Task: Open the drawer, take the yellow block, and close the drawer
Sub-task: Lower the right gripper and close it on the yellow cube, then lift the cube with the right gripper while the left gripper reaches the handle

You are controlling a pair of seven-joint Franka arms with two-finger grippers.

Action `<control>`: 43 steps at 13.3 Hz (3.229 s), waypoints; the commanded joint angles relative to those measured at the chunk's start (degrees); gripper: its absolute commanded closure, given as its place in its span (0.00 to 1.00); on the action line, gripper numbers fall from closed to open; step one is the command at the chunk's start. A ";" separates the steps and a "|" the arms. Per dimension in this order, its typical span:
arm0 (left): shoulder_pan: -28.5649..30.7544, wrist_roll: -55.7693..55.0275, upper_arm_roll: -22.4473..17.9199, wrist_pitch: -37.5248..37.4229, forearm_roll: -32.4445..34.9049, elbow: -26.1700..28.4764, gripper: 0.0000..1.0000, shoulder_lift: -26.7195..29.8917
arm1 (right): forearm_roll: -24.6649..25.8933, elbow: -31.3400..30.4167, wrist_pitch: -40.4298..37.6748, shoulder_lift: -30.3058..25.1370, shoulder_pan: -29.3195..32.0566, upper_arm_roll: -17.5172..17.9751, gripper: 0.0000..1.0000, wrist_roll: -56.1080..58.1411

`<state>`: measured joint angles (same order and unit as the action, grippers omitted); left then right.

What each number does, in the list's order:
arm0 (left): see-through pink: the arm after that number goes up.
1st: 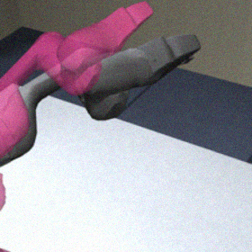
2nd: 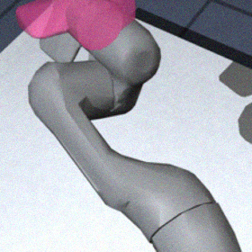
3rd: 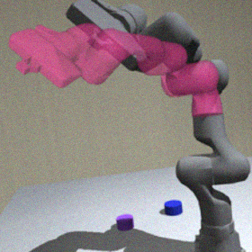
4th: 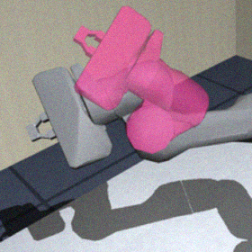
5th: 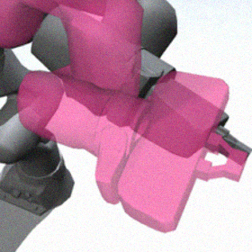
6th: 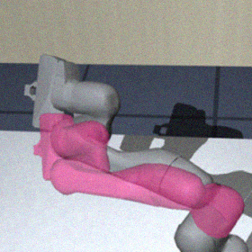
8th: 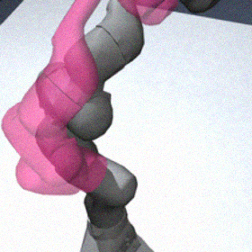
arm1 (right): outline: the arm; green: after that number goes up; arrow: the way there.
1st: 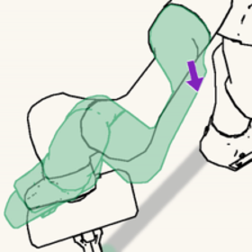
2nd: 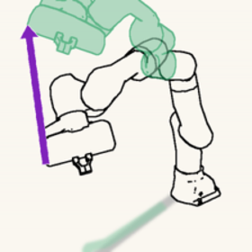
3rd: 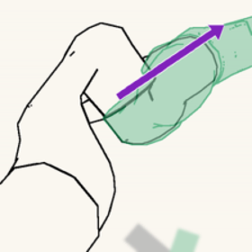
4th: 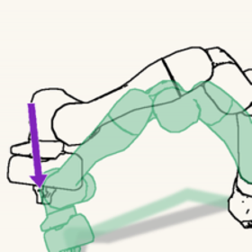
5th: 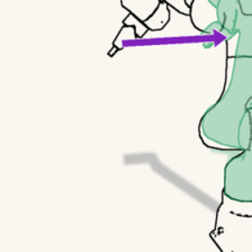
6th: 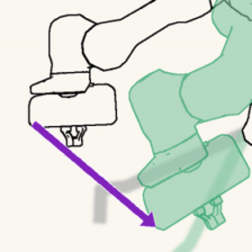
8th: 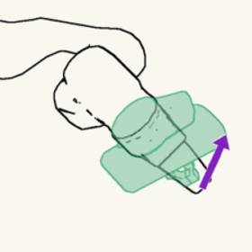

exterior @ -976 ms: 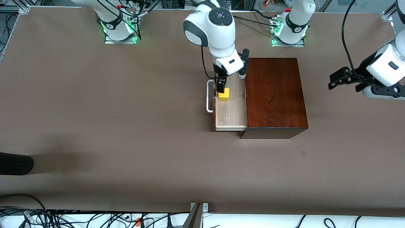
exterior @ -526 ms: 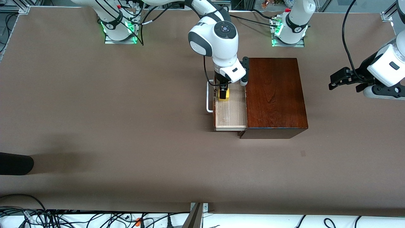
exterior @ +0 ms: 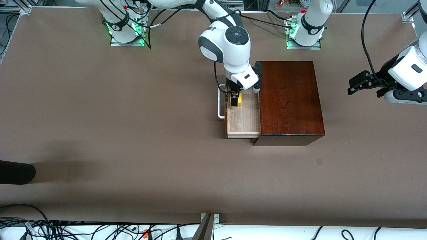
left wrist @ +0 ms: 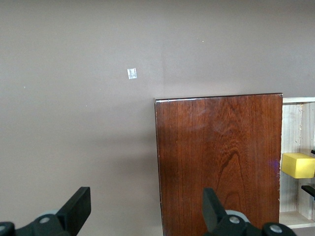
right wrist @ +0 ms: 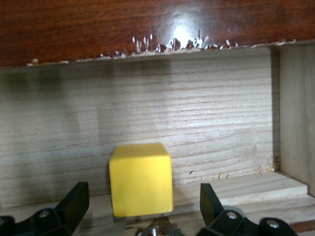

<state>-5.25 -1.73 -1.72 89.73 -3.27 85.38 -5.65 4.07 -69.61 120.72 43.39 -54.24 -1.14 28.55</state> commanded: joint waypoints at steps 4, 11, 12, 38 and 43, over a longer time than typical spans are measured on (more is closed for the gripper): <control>-0.73 1.37 -0.47 -0.25 1.34 -1.18 0.00 -0.24 | 0.67 1.76 0.91 2.31 -0.08 -0.17 0.00 0.72; -0.90 1.20 0.49 -0.69 4.23 -1.09 0.00 -0.24 | 0.58 2.19 2.41 2.57 -0.08 -0.53 1.00 2.22; -0.90 1.20 0.58 -0.69 4.85 -1.18 0.00 -0.33 | 0.50 2.19 2.24 2.40 -0.08 -0.61 1.00 1.95; -15.73 2.84 28.00 11.43 9.31 -1.09 0.00 -11.48 | -10.40 3.28 -33.45 -23.87 33.92 -10.63 1.00 3.97; -24.45 29.90 28.00 11.88 19.27 -3.80 0.00 -20.52 | -10.23 -16.58 -28.20 -32.14 40.96 -10.37 1.00 3.01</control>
<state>-28.73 19.04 26.73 101.88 14.02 85.47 -21.91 -5.01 -75.51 88.21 17.26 -14.94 -12.37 32.05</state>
